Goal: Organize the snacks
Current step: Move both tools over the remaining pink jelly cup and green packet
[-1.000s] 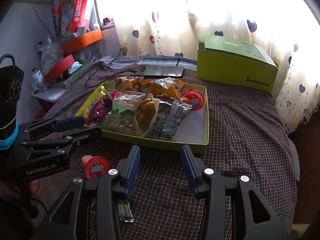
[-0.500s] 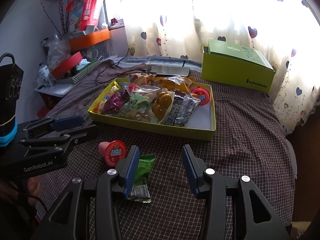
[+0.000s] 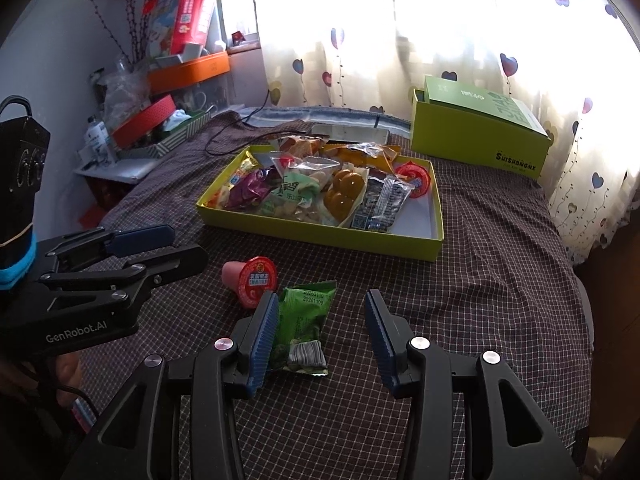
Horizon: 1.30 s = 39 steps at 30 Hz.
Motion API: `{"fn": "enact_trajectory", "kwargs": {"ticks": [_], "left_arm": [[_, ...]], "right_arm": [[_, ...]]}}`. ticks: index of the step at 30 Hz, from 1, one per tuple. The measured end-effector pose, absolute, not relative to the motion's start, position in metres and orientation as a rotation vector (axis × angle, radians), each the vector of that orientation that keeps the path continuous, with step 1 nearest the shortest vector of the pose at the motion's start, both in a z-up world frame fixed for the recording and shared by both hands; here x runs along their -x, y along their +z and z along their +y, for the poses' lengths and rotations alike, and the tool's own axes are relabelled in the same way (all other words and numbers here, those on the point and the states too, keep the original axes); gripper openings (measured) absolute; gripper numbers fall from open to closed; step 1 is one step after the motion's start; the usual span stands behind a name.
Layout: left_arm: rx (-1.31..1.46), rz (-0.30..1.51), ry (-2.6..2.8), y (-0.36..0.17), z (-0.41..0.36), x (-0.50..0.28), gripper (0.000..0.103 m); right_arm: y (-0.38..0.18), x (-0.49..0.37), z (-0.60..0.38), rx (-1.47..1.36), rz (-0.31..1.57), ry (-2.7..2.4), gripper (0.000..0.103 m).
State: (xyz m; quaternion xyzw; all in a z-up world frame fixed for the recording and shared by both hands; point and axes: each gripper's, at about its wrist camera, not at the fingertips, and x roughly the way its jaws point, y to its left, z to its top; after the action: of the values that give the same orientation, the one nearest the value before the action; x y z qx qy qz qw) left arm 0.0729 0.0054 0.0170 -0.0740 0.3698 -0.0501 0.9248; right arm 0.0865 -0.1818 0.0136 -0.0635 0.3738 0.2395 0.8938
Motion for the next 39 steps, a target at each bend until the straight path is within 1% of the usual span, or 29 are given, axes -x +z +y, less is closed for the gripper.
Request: {"fn": "enact_trajectory", "kwargs": {"ticks": [14,39], "left_arm": [[0.166,0.761,-0.121,0.014,0.011,-0.061,0.055],[0.2,0.818,-0.17,-0.005,0.008,-0.077,0.055]], "right_arm": [[0.009,-0.083,-0.174,0.142,0.793,0.501,0.044],[-0.012,-0.101,-0.171,0.121,0.853,0.514,0.044]]}}
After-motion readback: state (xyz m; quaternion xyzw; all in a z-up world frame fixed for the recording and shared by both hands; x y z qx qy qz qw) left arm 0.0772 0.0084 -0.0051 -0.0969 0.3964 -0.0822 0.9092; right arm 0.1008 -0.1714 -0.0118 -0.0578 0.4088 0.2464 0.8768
